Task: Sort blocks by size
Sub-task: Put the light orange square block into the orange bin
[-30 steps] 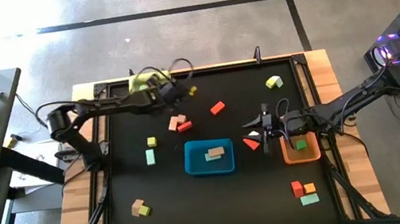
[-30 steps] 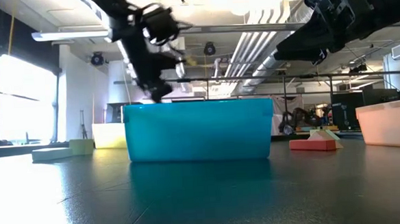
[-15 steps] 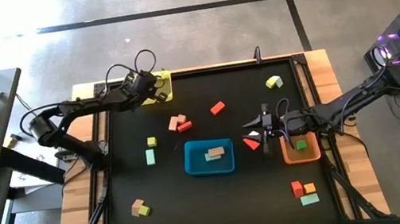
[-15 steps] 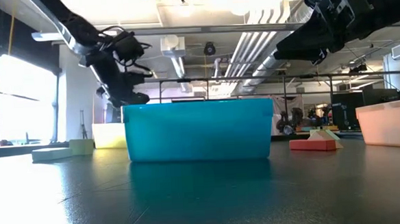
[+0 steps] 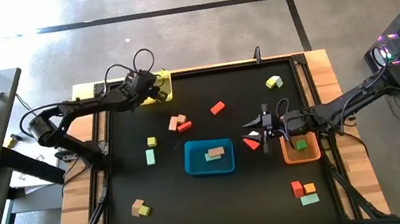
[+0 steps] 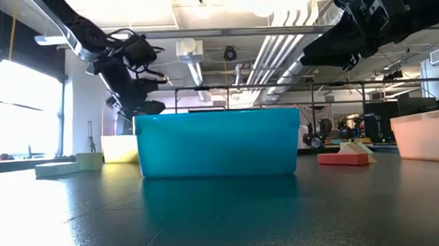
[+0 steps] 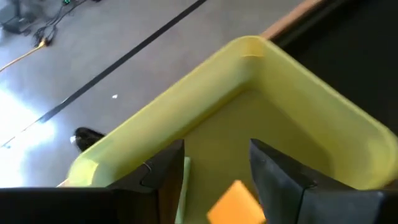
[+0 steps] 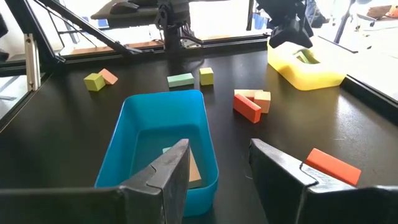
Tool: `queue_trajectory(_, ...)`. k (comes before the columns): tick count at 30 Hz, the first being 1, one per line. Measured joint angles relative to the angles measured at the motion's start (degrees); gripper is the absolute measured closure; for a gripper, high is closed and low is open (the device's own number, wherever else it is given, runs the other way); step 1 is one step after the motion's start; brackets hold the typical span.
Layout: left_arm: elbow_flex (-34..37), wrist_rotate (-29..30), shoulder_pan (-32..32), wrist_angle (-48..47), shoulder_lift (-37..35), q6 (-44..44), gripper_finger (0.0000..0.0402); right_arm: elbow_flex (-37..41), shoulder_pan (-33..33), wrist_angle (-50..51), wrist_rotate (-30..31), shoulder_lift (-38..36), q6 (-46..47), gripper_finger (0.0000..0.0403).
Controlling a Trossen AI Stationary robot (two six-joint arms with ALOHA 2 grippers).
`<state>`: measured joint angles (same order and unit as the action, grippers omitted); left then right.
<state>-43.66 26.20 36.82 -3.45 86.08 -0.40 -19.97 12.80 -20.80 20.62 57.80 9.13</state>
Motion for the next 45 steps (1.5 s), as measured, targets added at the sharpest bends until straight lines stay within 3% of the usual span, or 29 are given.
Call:
queue_trajectory(16, 0.00, 0.45, -16.58, 0.48, -11.53, -1.51, 0.0245, 0.00, 0.00, 0.02, 0.42, 0.00, 0.00, 0.0240)
queue_trajectory(24, 0.04, 6.50, -24.69, 1.52, -14.21, 1.74, 0.0245, -0.01, 0.00, 1.04, 0.44, 0.00, -0.07, 0.0240)
queue_trajectory(30, 9.16, 6.51, -25.55, 20.45, -14.18, 6.52, 0.0245, 0.00, 0.00, 1.70, 0.44, 0.00, 0.04, 0.0240)
queue_trajectory(35, 17.68, 0.21, -25.16, 34.71, -14.18, 4.75, 0.0245, 0.00, 0.00, 1.70, 0.44, 0.00, -0.07, 0.0240)
queue_trajectory(39, 21.21, -1.85, -25.25, 39.84, -14.18, 2.37, 0.0245, 0.00, 0.00, 1.70, 0.45, 0.00, -0.08, 0.0240)
queue_trajectory(45, 22.01, -2.24, -25.25, 40.13, -14.14, 1.07, 0.0245, 0.00, 0.00, 1.39, 0.48, 0.00, 0.04, 0.0240)
